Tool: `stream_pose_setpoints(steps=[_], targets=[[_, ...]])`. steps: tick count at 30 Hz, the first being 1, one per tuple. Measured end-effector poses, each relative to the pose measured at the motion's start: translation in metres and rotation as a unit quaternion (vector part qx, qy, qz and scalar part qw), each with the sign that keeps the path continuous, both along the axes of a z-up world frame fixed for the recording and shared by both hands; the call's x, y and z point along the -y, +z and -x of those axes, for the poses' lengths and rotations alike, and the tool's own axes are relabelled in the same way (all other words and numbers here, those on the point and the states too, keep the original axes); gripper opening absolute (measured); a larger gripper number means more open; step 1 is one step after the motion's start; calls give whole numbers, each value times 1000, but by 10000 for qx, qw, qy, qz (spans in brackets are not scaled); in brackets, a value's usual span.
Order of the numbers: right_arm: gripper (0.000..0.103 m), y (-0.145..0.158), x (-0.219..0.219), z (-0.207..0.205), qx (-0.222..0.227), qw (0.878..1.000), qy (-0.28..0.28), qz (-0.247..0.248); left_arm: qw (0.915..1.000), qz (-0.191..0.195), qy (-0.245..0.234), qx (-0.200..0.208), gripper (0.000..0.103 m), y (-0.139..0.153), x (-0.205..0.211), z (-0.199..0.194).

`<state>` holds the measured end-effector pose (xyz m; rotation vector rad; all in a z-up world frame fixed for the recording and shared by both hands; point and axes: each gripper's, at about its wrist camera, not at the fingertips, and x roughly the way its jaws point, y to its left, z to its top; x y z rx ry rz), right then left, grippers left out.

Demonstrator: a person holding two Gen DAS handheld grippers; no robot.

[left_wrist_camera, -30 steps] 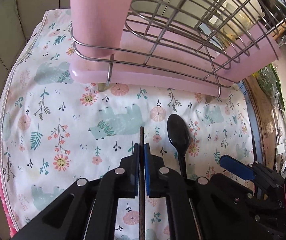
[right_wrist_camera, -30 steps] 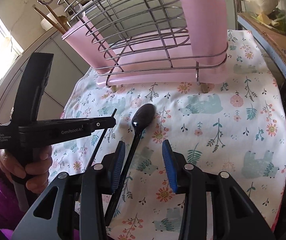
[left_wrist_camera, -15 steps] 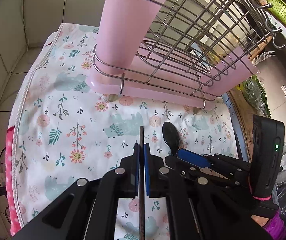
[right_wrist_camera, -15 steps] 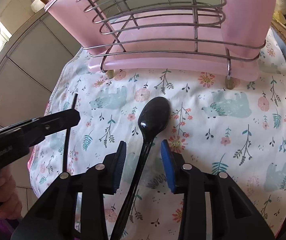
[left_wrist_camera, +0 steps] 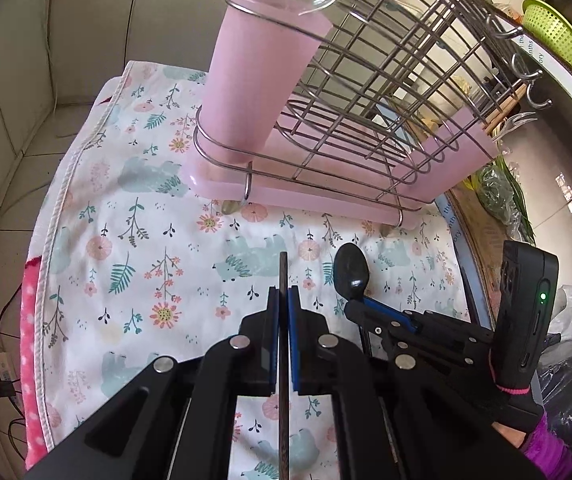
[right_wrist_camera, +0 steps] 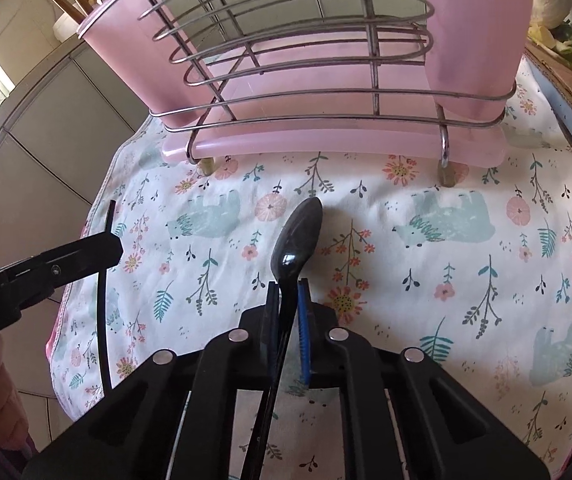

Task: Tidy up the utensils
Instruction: 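Grasp a dark chopstick with the left gripper while right gripper grasps the black spoon, then lift the dark chopstick and black spoon up over the pink cups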

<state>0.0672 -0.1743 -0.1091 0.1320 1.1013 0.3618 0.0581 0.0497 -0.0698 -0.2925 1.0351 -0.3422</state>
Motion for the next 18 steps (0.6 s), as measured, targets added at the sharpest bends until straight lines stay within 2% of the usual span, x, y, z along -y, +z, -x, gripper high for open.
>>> stream_pose_setpoints(steps=[9,14,18], targets=[[6,35,32,33,635,9971,31,-417,9991,49,103,419,4,26,3,12],[6,72,45,50,1411,9884,33,-559,9958,139,227,880,4,57,3,18],[6,105,54,58,2108,9757,-76,-599,9911,167,326,1281,4,84,0,21]])
